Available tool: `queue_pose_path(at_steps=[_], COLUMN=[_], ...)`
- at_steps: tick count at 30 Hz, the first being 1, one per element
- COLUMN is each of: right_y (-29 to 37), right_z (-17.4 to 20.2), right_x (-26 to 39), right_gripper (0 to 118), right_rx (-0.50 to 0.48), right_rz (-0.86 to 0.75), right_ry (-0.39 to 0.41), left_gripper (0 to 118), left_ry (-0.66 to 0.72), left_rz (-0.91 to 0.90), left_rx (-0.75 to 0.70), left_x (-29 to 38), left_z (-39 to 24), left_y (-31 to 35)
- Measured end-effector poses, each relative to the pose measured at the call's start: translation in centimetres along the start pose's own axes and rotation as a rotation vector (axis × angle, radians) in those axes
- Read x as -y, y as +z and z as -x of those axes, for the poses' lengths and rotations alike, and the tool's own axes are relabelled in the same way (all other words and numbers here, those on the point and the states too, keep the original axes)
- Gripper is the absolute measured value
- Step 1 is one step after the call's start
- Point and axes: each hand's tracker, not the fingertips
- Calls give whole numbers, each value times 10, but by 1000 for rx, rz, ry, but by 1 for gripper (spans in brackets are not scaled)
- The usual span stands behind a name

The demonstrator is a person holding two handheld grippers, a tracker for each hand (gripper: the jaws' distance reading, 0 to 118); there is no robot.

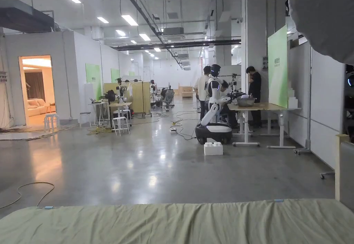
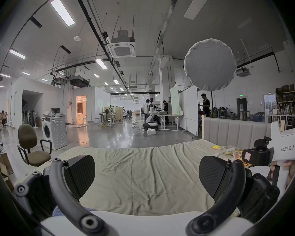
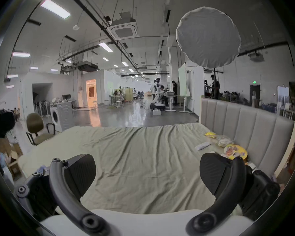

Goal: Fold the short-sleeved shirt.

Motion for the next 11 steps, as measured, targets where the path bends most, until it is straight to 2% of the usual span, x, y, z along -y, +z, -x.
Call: queue_pose_path(at_steps=[2,11], right_y=[1,5], right_z=[-4,1], right_x=[0,-7], right_gripper=[118,118], right_rx=[-61,-25], right_rz=[20,-31], right_ry=[-46,26], left_gripper=[118,118], left_ry=[-5,2], left_rz=[-2,-1], left_rx=[-3,-3], left_x=[0,0], left_z=[2,4], left_y=[0,-1])
